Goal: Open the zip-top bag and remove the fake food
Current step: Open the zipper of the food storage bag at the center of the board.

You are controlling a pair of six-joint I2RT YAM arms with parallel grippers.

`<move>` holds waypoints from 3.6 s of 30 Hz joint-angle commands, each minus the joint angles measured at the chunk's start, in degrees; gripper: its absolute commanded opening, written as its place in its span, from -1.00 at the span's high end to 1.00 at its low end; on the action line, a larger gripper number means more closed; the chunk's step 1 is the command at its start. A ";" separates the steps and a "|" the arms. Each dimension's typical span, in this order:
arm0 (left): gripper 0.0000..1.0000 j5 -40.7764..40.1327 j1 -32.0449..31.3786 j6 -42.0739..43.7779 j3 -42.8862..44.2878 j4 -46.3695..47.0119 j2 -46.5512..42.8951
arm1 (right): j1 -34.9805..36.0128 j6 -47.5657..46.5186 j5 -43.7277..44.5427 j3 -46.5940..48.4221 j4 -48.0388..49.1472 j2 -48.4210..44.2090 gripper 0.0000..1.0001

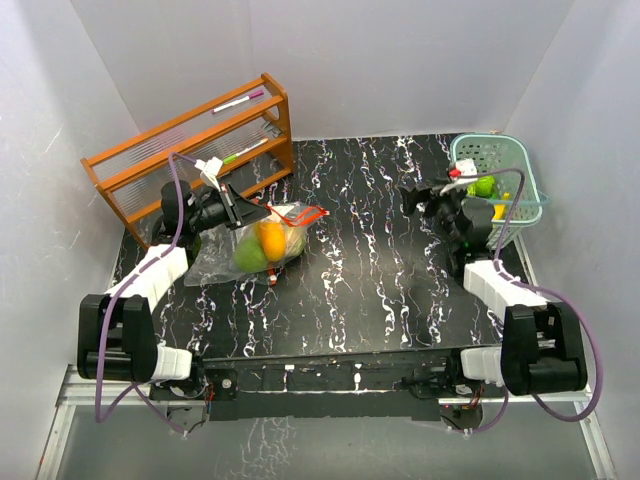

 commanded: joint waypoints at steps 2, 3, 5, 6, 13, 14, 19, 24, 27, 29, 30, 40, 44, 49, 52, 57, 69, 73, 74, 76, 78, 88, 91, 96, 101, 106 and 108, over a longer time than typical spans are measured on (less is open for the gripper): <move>1.00 3.05 -0.06 2.94 -0.66 -2.83 -1.78 | 0.87 17.85 -29.19 9.62 -7.37 1.87 -0.97; 1.00 2.99 -0.06 3.24 -0.56 -3.19 -1.69 | 1.93 20.33 -30.31 10.52 -7.48 3.17 -0.98; 1.00 2.81 -0.06 3.57 -0.32 -3.63 -1.61 | 5.16 19.69 -29.88 12.02 -9.28 4.90 -0.97; 1.00 2.73 -0.06 3.67 -0.23 -3.83 -1.64 | 6.67 18.49 -28.44 12.45 -10.54 5.36 -0.97; 1.00 2.36 -0.06 4.20 -0.06 -4.34 -1.77 | 17.91 16.18 -16.97 14.49 -14.19 9.39 -0.97; 1.00 2.28 -0.10 4.16 -0.18 -4.25 -1.84 | 19.27 16.50 -15.77 14.71 -13.77 10.24 -0.97; 1.00 2.25 -0.06 4.42 -0.16 -4.87 -2.27 | 25.09 15.20 -11.49 20.18 -16.09 15.29 -0.97; 1.00 1.89 -0.06 4.93 -0.15 -5.60 -2.91 | 28.38 15.67 -10.78 25.24 -16.90 20.26 -0.93; 1.00 1.74 -0.06 5.00 -0.26 -5.66 -3.00 | 29.64 16.23 -10.48 27.07 -16.48 22.38 -0.68; 1.00 1.74 -0.06 5.04 -0.14 -5.66 -3.09 | 30.31 16.29 -9.90 27.80 -15.94 22.82 -0.44; 1.00 1.74 -0.06 4.99 -0.11 -5.54 -3.09 | 30.58 16.24 -9.69 28.08 -15.66 23.02 -0.33; 1.00 2.53 -0.06 4.47 -0.54 -4.43 -3.61 | 32.02 16.27 -9.31 32.45 -15.88 27.69 0.48; 1.00 2.36 -0.07 5.09 -0.42 -5.20 -3.79 | 33.55 15.96 -8.75 34.26 -16.81 28.03 0.49; 1.00 2.53 -0.06 4.52 -0.38 -4.35 -3.71 | 34.96 15.53 -8.73 36.45 -17.15 29.59 0.49; 1.00 2.78 -0.06 4.40 -0.30 -4.21 -3.66 | 35.65 15.51 -9.51 38.21 -17.27 31.86 0.49; 1.00 2.81 -0.06 5.10 -0.22 -5.37 -3.86 | 37.11 15.52 -11.28 41.29 -17.43 34.15 0.07; 1.00 2.53 -0.06 5.65 -0.15 -6.35 -3.88 | 38.40 16.55 -14.78 40.40 -14.86 32.17 -0.39; 1.00 2.53 -0.06 5.97 0.06 -6.83 -4.07 | 38.37 14.74 -15.11 41.44 -17.09 32.13 -0.58; 1.00 2.48 -0.06 6.09 0.12 -7.11 -4.18 | 38.35 14.04 -14.59 41.62 -18.18 32.13 -0.64; 1.00 2.38 -0.06 6.42 0.16 -7.65 -4.45 | 38.40 12.76 -13.78 41.65 -19.82 32.04 -0.71; 1.00 2.28 -0.08 6.62 0.13 -7.83 -4.48 | 38.41 12.07 -14.12 41.33 -20.49 31.94 -0.72; 1.00 3.03 -0.06 6.60 0.46 -7.94 -5.80 | 38.43 9.77 -10.94 44.50 -27.34 36.17 -0.60; 1.00 3.39 -0.06 6.63 0.43 -7.95 -6.59 | 38.38 10.32 -10.66 44.48 -27.49 36.41 -0.45; 1.00 2.54 -0.06 7.33 0.17 -8.73 -6.80 | 38.43 10.10 -10.24 44.14 -27.54 35.43 0.00; 1.00 1.60 -0.06 7.30 0.19 -8.90 -6.49 | 38.40 9.61 -9.42 43.88 -28.19 34.43 0.48; 1.00 -2.44 -0.06 6.30 1.72 -8.48 -4.80 | 38.42 9.05 -10.47 41.67 -29.79 32.31 0.83; 1.00 -3.39 -0.06 4.18 2.75 -5.96 -2.99 | 38.43 8.68 -11.97 39.56 -29.73 30.56 0.83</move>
